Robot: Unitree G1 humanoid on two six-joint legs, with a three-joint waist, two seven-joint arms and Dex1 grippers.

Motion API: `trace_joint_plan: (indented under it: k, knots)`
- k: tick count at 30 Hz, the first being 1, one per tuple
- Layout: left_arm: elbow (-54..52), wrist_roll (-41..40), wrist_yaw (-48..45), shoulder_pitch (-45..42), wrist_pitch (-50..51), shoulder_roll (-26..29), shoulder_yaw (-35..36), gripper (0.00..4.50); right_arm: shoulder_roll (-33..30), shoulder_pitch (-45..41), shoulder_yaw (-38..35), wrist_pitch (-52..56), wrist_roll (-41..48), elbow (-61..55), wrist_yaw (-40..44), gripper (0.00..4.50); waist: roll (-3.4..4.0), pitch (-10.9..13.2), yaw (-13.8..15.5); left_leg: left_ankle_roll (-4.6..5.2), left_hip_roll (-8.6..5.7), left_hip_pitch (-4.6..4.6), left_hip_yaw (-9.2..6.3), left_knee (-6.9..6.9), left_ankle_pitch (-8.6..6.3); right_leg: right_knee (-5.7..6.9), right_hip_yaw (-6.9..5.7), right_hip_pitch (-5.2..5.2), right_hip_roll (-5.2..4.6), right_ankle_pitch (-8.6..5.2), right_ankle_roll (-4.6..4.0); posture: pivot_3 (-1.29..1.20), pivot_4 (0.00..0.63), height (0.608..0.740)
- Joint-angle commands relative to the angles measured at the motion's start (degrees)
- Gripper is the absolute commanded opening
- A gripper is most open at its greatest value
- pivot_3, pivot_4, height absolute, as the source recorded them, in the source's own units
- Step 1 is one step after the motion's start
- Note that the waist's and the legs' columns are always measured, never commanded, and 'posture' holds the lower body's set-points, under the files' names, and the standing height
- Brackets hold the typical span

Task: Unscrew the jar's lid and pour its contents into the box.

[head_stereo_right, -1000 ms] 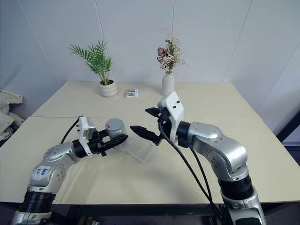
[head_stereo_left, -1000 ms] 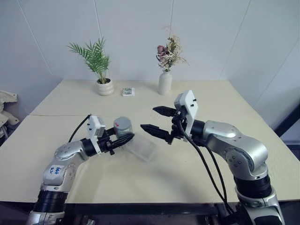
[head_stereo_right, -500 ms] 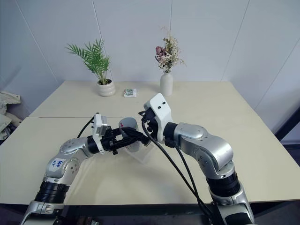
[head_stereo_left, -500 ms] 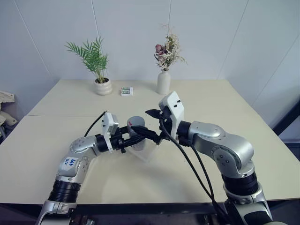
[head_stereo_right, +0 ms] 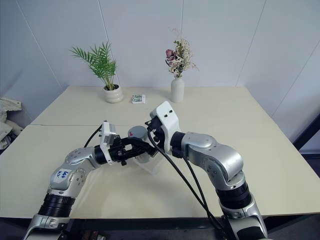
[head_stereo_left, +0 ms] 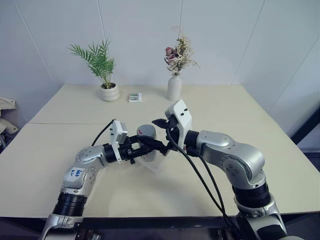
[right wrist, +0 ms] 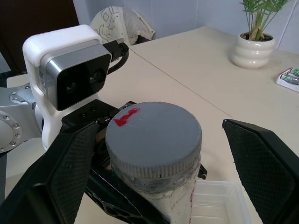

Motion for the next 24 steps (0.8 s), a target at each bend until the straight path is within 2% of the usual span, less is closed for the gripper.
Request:
trace_joint_plan:
  k: [1,3,6,7,14,18,24]
  knots:
    - [-2.09,-0.42,-0.17,-0.79,-0.27,-0.07,0.48,2.01,0.51,-1.36,-0.20,-0.77,-0.21,-0.60,0.44,4.12,0.00,0.00,0.01,0.00,0.00,0.00,0.00,0.00,0.00,0.00,0.00,0.00,0.00,0.00,0.00,0.00,0.150,0.740]
    - [-2.29,-0.43,-0.18,-0.59,-0.20,-0.13,0.44,2.01,0.45,-1.37,0.03,-1.05,-0.40,-0.45,0.79,3.70,0.00,0.00,0.01,0.00,0.00,0.00,0.00,0.00,0.00,0.00,0.00,0.00,0.00,0.00,0.00,0.00,0.150,0.740]
    - [-2.44,-0.43,-0.21,-0.32,-0.11,-0.12,0.44,2.01,0.54,-1.51,0.25,-1.67,-0.76,0.05,1.16,2.70,0.00,0.00,-0.01,0.00,0.00,0.00,0.00,0.00,0.00,0.00,0.00,0.00,0.00,0.00,0.00,0.00,0.150,0.740]
    - [-2.49,-0.44,-0.20,-0.25,-0.07,-0.10,0.46,2.01,0.64,-1.54,0.25,-1.78,-0.85,0.20,1.13,2.55,0.00,0.00,0.00,0.00,0.00,0.00,0.00,0.00,0.00,0.00,0.00,0.00,0.00,0.00,0.00,0.00,0.150,0.740]
    - [-2.05,-0.11,-1.51,-0.12,-0.11,0.60,0.00,2.01,1.62,-1.62,-0.07,-3.59,0.23,1.03,3.49,2.55,0.00,0.00,0.00,0.00,0.00,0.00,0.00,0.00,0.00,0.00,0.00,0.00,0.00,0.00,0.00,0.00,0.150,0.740]
    - [-0.25,-0.10,-7.13,-1.30,-0.29,1.83,-2.28,2.01,0.49,-2.87,-0.02,-6.93,4.33,3.17,14.90,2.55,0.00,0.00,0.00,0.00,0.00,0.00,0.00,0.00,0.00,-0.01,-0.01,0.00,0.01,0.00,0.00,0.00,0.150,0.740]
    - [2.02,0.21,-14.14,-4.39,0.02,1.72,-4.40,2.01,-3.92,-5.35,2.61,-13.90,3.85,7.59,33.08,2.55,0.01,0.01,0.05,0.00,-0.01,-0.02,0.01,0.00,0.00,-0.08,-0.05,0.02,0.02,0.00,0.01,0.00,0.150,0.740]
